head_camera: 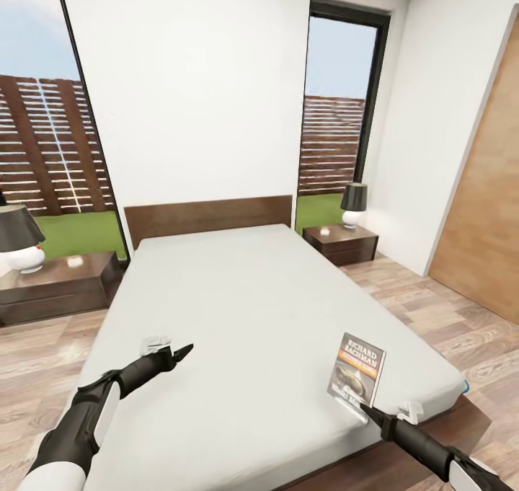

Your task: In the bedroom, move the book from the bed onto either nightstand, and place the two sandals side by side next to the bed.

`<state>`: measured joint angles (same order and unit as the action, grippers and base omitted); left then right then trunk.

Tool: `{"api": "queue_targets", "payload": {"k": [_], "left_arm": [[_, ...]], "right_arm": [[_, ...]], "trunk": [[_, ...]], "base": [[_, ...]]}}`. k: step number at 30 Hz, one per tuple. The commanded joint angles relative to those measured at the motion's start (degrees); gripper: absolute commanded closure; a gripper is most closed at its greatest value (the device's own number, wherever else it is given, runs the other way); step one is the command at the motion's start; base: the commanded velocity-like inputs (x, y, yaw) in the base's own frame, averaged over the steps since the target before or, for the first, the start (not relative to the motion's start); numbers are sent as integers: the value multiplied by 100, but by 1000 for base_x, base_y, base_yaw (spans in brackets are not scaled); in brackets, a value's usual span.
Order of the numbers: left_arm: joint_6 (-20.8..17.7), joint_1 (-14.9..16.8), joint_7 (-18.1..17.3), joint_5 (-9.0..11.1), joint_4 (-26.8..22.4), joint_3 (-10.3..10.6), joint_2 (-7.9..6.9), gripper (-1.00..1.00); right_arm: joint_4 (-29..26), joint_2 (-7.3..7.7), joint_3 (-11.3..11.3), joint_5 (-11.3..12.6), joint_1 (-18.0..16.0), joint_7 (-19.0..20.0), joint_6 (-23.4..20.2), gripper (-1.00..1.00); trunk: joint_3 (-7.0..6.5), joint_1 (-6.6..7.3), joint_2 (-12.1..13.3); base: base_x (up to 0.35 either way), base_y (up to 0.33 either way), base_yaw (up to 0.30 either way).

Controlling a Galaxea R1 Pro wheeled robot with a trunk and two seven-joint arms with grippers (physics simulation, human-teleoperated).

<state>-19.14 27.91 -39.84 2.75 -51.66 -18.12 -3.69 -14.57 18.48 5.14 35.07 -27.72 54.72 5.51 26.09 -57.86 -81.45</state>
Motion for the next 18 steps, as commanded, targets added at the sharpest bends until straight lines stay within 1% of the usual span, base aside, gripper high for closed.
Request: {"api": "queue_targets", "payload": {"k": [1,18], "left_arm": [[-50,4,-23,26,-2,-10,4,-100],[-46,3,-17,15,13,9,25,-100]], "right_arm": [[8,5,48,25,-5,2,62,100],[13,7,47,26,-5,14,82,100]], "trunk": [[-12,23,38],[-317,396,720]], "base": [[0,0,0],[0,0,0]]}}
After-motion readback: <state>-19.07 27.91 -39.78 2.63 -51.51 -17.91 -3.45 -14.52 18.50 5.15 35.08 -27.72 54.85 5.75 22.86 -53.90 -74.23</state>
